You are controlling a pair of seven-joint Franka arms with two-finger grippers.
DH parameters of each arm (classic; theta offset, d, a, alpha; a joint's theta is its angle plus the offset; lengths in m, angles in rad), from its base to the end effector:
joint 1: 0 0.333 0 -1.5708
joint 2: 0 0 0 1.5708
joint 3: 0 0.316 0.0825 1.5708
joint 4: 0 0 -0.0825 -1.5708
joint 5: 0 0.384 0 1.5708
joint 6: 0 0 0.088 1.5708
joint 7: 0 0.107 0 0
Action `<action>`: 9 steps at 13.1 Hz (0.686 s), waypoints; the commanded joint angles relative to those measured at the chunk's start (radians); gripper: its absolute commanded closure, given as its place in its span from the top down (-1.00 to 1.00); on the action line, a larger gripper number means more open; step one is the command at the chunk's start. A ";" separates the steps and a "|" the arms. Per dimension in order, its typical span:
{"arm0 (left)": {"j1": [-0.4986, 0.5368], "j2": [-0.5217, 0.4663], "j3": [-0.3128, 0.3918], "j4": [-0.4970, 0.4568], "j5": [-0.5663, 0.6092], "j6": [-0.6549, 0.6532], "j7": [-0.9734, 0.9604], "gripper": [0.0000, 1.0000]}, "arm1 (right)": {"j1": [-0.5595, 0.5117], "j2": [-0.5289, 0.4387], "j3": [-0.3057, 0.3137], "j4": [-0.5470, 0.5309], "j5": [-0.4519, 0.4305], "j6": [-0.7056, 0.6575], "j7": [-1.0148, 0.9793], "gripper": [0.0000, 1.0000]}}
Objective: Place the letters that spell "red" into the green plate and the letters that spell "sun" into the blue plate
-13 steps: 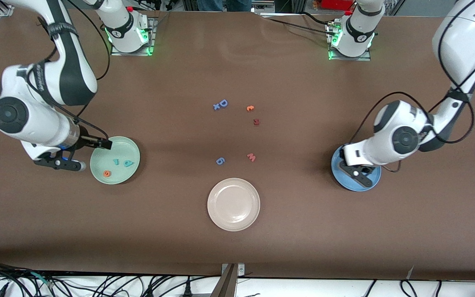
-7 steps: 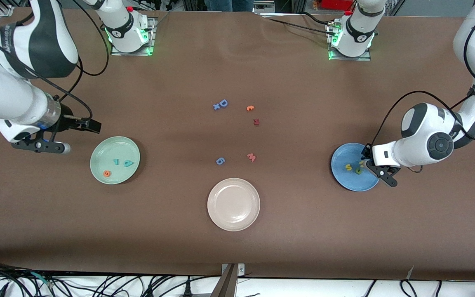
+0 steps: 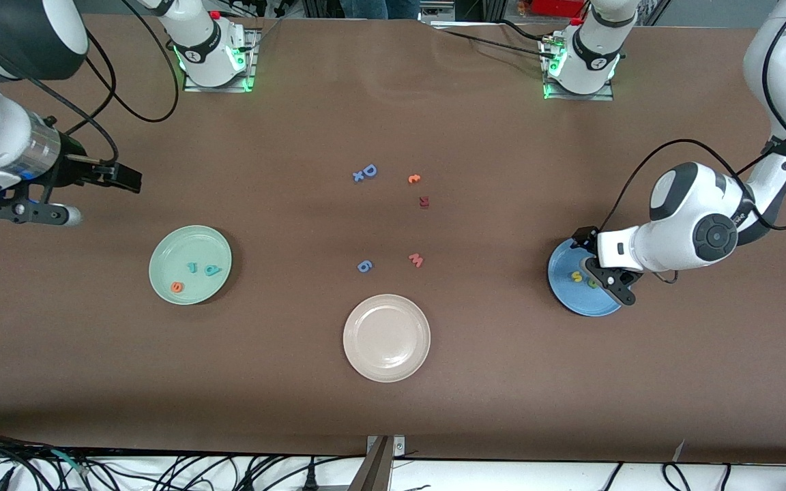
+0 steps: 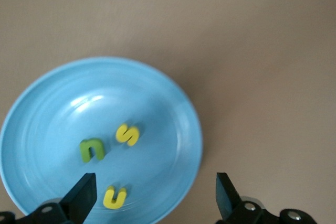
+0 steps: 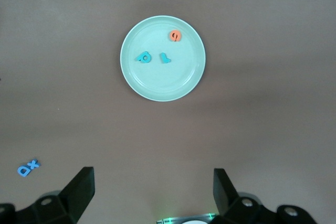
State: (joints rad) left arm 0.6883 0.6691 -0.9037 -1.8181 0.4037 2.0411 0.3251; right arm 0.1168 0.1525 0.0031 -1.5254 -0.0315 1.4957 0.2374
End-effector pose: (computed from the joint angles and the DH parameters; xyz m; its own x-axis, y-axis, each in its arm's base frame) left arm 0.6196 -0.0686 0.2713 0.7611 -0.6447 -0.0716 -0.6182 -0.7544 0.2207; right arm 0.5836 0.0666 0.5527 0.9782 -0.1212 -0.1688 -0.1103 -0.9912 0.0726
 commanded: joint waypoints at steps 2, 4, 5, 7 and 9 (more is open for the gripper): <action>-0.125 -0.028 -0.014 0.221 -0.036 -0.226 -0.118 1.00 | -0.008 -0.004 -0.008 0.045 0.024 -0.057 -0.020 1.00; -0.183 -0.028 -0.014 0.330 -0.036 -0.353 -0.194 1.00 | -0.008 -0.004 -0.011 0.060 0.053 -0.043 -0.020 1.00; -0.203 -0.028 -0.014 0.373 -0.037 -0.407 -0.214 1.00 | -0.008 -0.002 -0.011 0.070 0.053 -0.032 -0.020 1.00; -0.226 -0.029 -0.018 0.437 -0.039 -0.494 -0.242 1.00 | -0.008 -0.002 -0.012 0.071 0.053 -0.006 -0.021 1.00; -0.283 -0.029 -0.014 0.534 -0.040 -0.580 -0.294 1.00 | -0.008 -0.002 -0.012 0.071 0.053 0.009 -0.021 1.00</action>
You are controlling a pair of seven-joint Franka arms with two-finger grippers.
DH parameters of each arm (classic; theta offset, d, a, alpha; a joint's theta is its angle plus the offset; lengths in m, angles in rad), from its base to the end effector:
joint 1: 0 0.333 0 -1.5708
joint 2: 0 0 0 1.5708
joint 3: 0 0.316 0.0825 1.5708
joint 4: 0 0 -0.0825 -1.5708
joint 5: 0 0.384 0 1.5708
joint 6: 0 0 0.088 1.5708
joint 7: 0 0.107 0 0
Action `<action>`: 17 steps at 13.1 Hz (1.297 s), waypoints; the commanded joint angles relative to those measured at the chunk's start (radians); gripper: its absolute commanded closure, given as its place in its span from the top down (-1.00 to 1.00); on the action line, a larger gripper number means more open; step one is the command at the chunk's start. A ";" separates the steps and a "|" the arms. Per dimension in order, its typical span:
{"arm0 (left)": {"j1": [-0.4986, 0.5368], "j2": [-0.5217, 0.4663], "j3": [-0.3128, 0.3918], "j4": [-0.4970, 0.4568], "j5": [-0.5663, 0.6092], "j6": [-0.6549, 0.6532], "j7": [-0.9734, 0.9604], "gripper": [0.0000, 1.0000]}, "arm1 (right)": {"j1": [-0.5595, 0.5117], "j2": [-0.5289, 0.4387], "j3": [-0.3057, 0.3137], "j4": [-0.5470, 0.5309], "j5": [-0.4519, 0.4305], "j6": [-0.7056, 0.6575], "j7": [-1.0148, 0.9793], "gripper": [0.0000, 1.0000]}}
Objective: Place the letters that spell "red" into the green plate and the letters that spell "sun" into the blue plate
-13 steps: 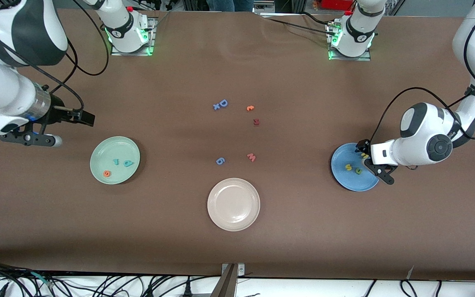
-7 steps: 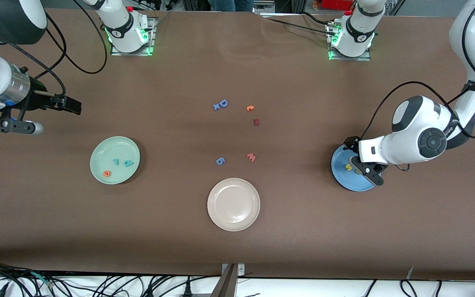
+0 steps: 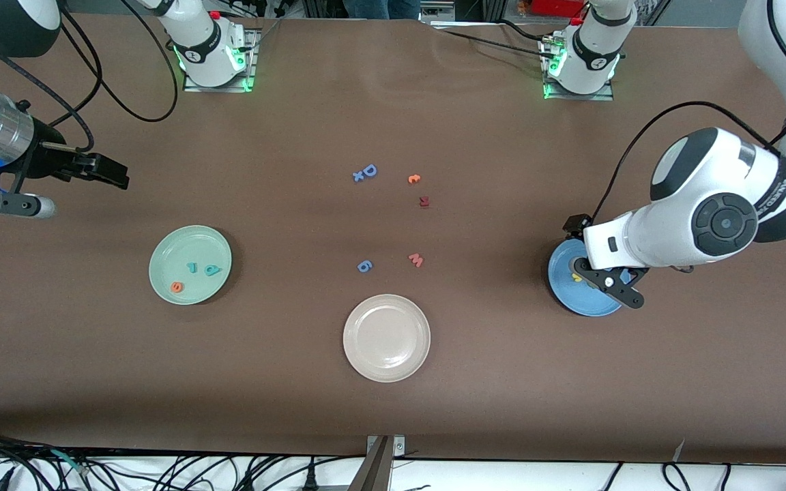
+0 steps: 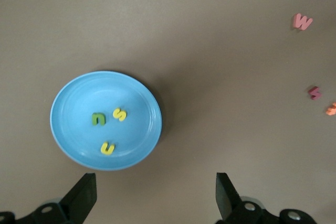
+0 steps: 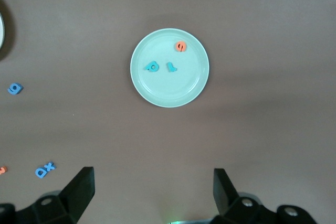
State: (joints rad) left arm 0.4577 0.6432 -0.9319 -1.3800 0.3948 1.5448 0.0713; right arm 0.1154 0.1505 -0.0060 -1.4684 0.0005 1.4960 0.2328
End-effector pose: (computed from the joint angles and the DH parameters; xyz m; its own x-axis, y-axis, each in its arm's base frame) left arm 0.6492 -0.1414 0.4269 0.8311 -0.5125 -0.2158 -0.4952 -0.8587 0.1319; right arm 0.5871 0.0648 0.5800 0.9851 -0.1239 -0.1192 -0.1213 -0.9922 0.0287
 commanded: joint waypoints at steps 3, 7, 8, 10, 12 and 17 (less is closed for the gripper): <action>-0.100 -0.115 0.101 0.117 -0.097 -0.100 -0.091 1.00 | -0.007 0.003 -0.005 0.014 0.019 0.038 -0.018 1.00; -0.354 -0.307 0.607 0.102 -0.401 -0.097 -0.114 1.00 | 0.000 0.001 -0.017 0.013 0.016 0.032 -0.062 1.00; -0.400 -0.350 0.672 0.082 -0.406 -0.089 -0.116 1.00 | 0.000 0.001 -0.023 0.014 0.016 0.027 -0.066 1.00; -0.418 -0.443 0.712 -0.014 -0.404 -0.045 -0.101 1.00 | 0.003 0.001 -0.037 0.013 0.021 0.024 -0.066 1.00; -0.476 -0.586 0.795 -0.188 -0.407 0.055 -0.099 1.00 | 0.004 0.001 -0.039 0.014 0.021 0.027 -0.064 1.00; -0.505 -0.708 0.844 -0.350 -0.415 0.101 0.059 1.00 | 0.004 0.004 -0.054 0.013 0.019 0.029 -0.064 1.00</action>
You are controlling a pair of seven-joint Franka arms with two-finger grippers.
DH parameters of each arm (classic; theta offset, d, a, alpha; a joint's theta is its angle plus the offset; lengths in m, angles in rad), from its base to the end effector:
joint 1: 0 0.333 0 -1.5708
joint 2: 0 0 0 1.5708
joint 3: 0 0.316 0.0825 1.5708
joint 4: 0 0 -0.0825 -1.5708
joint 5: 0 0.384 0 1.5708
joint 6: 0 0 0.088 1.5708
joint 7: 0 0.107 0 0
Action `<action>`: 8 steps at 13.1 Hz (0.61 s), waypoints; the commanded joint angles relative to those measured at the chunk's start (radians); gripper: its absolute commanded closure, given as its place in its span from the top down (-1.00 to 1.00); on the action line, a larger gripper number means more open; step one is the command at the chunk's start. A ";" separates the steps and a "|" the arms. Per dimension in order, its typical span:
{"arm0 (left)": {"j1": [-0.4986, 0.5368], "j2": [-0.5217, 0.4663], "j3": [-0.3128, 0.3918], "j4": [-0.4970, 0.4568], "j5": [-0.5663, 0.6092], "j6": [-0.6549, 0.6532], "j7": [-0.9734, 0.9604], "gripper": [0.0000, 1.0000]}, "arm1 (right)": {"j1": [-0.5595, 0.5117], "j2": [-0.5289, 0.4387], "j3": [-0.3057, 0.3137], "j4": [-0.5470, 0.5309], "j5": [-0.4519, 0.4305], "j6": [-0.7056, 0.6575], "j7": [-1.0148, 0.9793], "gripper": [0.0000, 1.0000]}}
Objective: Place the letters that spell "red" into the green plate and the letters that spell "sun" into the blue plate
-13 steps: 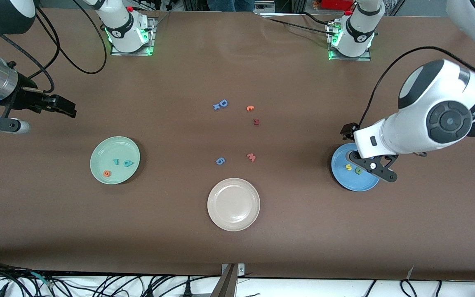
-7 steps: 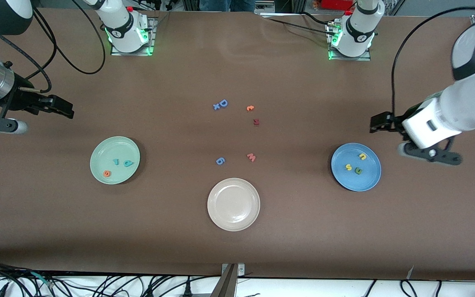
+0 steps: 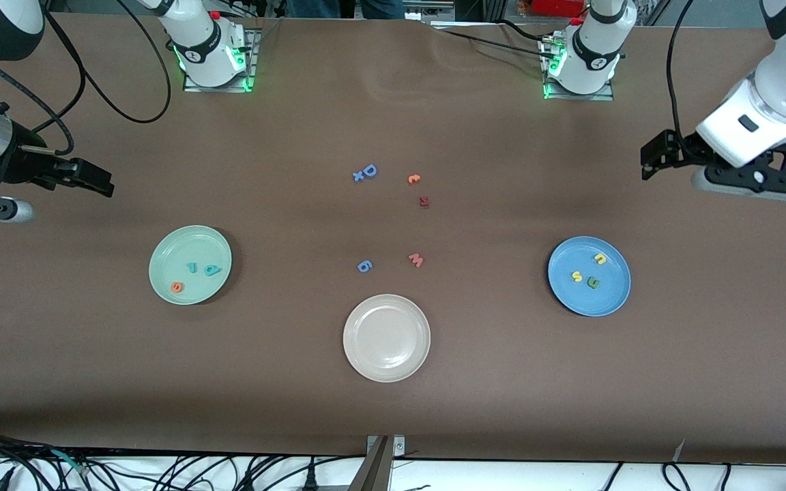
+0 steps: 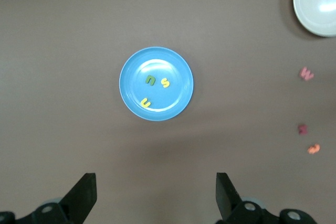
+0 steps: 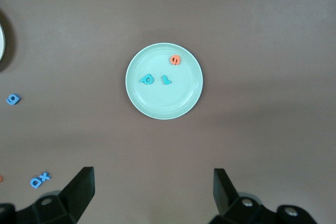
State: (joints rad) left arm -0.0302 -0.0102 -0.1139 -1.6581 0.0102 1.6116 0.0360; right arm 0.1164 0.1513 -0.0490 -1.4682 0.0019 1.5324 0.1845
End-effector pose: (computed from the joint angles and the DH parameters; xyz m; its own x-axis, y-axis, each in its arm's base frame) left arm 0.5469 -0.0786 0.5923 0.9831 -0.1794 -0.0367 -0.1799 -0.9836 -0.0100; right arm 0.5935 0.0425 0.5825 0.9895 -0.1171 -0.0843 -0.1157 -0.9931 0.0213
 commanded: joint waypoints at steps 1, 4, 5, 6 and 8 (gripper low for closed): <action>-0.017 -0.056 0.031 -0.074 -0.032 0.034 0.094 1.00 | 0.003 0.007 -0.011 0.014 0.018 -0.012 -0.014 1.00; -0.005 -0.042 0.049 -0.057 -0.033 0.024 0.091 1.00 | -0.004 0.019 -0.011 0.014 0.020 -0.012 -0.016 1.00; -0.005 -0.028 0.049 -0.043 -0.033 0.024 0.073 1.00 | -0.004 0.019 -0.011 0.014 0.020 -0.012 -0.016 1.00; -0.005 -0.025 0.048 -0.034 -0.035 0.021 0.047 1.00 | -0.004 0.019 -0.011 0.012 0.020 -0.014 -0.014 1.00; -0.010 -0.025 0.043 -0.029 -0.035 -0.001 0.041 1.00 | -0.004 0.019 -0.011 0.014 0.020 -0.014 -0.016 1.00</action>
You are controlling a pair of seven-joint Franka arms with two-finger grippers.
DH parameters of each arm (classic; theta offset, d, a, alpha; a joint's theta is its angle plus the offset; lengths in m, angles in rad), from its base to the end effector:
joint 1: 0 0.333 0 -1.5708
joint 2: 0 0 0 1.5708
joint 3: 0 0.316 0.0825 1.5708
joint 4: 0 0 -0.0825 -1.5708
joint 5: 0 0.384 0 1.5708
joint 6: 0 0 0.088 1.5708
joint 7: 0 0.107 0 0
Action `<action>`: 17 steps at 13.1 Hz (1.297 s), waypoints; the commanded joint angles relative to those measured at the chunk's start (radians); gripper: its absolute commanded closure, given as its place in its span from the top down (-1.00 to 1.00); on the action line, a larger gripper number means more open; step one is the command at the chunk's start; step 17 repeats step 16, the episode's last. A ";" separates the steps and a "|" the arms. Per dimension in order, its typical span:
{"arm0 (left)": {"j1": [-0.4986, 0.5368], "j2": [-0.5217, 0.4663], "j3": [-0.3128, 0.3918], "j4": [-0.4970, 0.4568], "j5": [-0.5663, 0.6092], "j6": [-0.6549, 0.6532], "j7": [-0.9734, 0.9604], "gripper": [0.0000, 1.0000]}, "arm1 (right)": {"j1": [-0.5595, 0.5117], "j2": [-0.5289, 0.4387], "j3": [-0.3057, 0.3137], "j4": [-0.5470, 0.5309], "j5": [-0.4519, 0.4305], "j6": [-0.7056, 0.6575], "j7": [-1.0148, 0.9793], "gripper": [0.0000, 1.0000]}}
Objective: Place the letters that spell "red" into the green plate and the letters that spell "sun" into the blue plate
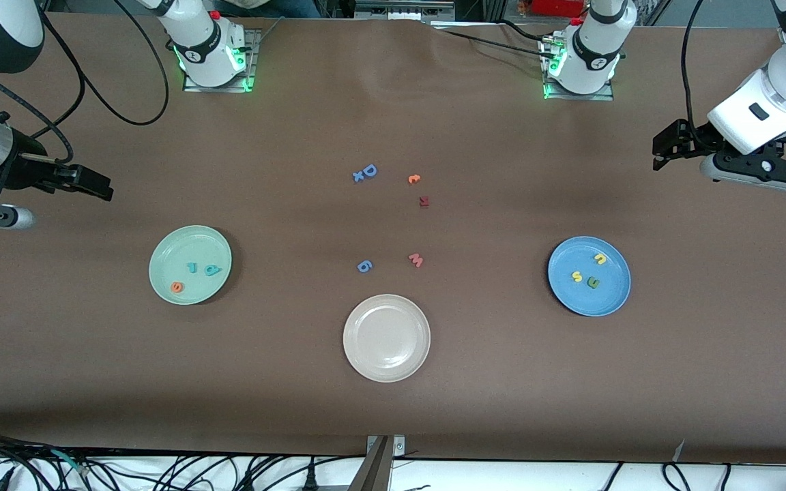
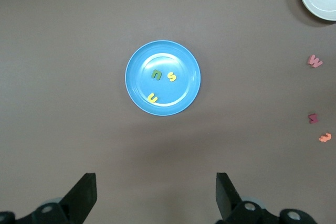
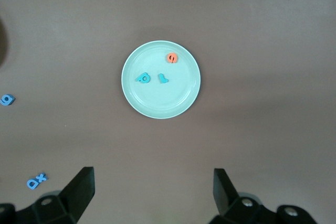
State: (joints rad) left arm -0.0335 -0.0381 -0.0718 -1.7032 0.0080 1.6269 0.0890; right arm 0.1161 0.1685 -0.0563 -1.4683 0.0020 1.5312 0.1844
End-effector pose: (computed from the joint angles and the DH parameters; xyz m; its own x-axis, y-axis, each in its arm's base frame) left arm 0.5413 -0.0571 0.5876 0.9804 -0.1933 -0.0391 -0.1937 -0.9810 -0.0073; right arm 0.5979 0.0388 0.5721 0.9869 -0.1247 -0.1020 -0.1226 -0.9921 0.0266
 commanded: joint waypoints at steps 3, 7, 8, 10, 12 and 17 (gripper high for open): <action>-0.013 0.004 0.000 0.020 -0.036 -0.018 -0.040 1.00 | -0.004 0.002 -0.004 0.014 0.019 -0.013 -0.016 1.00; 0.000 0.010 0.003 0.022 -0.069 -0.018 -0.047 1.00 | -0.004 0.002 -0.004 0.013 0.019 -0.017 -0.014 1.00; 0.001 0.010 0.004 0.020 -0.069 -0.027 -0.046 1.00 | -0.004 0.002 -0.004 0.013 0.019 -0.017 -0.014 1.00; 0.000 0.010 0.004 0.022 -0.069 -0.032 -0.044 1.00 | -0.004 0.002 -0.004 0.013 0.019 -0.017 -0.014 1.00; 0.000 0.009 0.003 0.022 -0.069 -0.032 -0.044 1.00 | -0.004 0.002 -0.004 0.013 0.019 -0.017 -0.014 1.00; -0.002 0.007 0.000 0.023 -0.069 -0.036 -0.044 1.00 | -0.004 0.002 -0.004 0.013 0.019 -0.017 -0.013 1.00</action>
